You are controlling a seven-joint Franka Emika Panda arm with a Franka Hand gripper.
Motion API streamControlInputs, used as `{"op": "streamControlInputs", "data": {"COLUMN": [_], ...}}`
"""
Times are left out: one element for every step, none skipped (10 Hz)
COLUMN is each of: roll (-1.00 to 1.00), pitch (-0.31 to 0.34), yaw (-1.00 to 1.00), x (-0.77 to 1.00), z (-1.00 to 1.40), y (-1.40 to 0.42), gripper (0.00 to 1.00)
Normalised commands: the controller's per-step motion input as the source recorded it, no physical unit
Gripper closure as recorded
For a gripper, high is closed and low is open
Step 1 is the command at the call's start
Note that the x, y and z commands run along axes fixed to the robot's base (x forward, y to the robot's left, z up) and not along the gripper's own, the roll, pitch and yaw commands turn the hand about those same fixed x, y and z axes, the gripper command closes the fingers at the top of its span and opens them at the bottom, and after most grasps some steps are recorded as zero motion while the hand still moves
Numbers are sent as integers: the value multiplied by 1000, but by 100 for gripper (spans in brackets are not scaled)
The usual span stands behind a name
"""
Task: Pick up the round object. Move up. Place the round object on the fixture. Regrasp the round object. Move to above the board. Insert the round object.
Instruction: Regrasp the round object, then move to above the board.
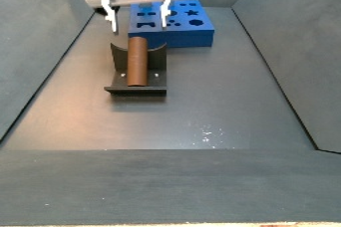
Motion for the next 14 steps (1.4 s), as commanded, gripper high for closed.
{"op": "streamControlInputs", "data": {"roll": [113,100,107,109,109,109,100,104,103,103,0,-26,-28,-39], "pitch": [-139,-132,-115,-88,-62,-48,-16,-17,-16,-16,0,244,246,267], "yaw": [43,15,-3,-18,-28,-27,-28,-25,-21,-20,0,-15,-15,19], "x": [130,107,91,82,80,80,23,12,12,12,0,37,36,29], "z": [-977,-790,-648,-465,-335,-247,-180,-172,-172,-172,0,1000,1000,1000], "y": [20,12,8,0,1,2,-6,-7,-7,-7,0,-154,-154,-146], "gripper": [0,0,0,0,0,0,0,0,0,0,100,100,100,100]}}
